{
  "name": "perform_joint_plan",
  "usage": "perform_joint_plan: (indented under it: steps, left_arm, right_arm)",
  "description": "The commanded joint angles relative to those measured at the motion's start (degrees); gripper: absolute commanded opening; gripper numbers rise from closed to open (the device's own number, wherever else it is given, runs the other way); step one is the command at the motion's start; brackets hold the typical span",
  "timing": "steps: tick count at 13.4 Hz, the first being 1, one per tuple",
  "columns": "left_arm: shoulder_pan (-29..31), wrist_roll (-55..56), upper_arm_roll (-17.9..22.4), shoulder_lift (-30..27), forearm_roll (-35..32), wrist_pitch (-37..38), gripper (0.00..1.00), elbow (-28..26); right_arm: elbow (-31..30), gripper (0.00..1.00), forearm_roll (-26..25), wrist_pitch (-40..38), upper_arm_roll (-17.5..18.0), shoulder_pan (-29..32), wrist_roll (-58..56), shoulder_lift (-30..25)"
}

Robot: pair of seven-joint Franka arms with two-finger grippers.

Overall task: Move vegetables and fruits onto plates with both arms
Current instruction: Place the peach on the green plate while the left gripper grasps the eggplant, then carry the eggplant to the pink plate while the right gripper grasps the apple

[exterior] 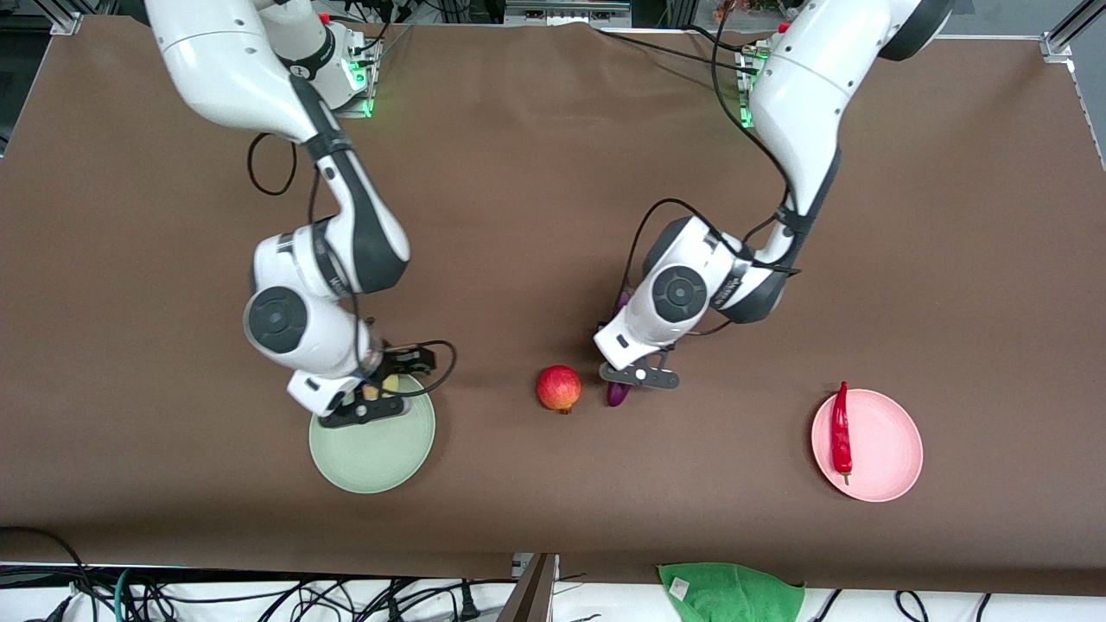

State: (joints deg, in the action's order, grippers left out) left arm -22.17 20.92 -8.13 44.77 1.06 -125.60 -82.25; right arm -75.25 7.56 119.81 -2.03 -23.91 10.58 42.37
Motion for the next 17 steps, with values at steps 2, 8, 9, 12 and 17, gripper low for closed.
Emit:
perform_joint_plan:
  steps: [2,8,9,12,17]
  left_arm:
    - [10.45,-14.2,-0.57,-4.87,-1.06,2.29,0.0,-0.2]
    - [20.5,-41.02,2.32,-1.37,-0.97,3.17,0.0,6.74]
    - [20.85,-43.31,4.07,-0.92,-0.89,3.08,0.0,7.62]
    - [20.85,-44.39,5.93,-0.3,-0.97,2.99,0.0,9.39]
    - [21.99,-46.5,6.82,2.42,-0.89,1.59,0.0,14.04]
  right_arm:
    - [0.63,0.99,0.44,9.09,-0.08,-6.13,13.55,2.62]
    - [7.37,0.99,0.26,28.35,1.23,-11.5,23.95,12.27]
    - [8.61,0.99,0.09,30.2,1.06,-12.9,25.09,14.21]
    - [9.15,0.99,-0.09,37.76,0.89,-14.84,25.45,17.83]
    - [9.15,0.99,-1.14,41.9,0.71,-15.37,25.19,20.73]
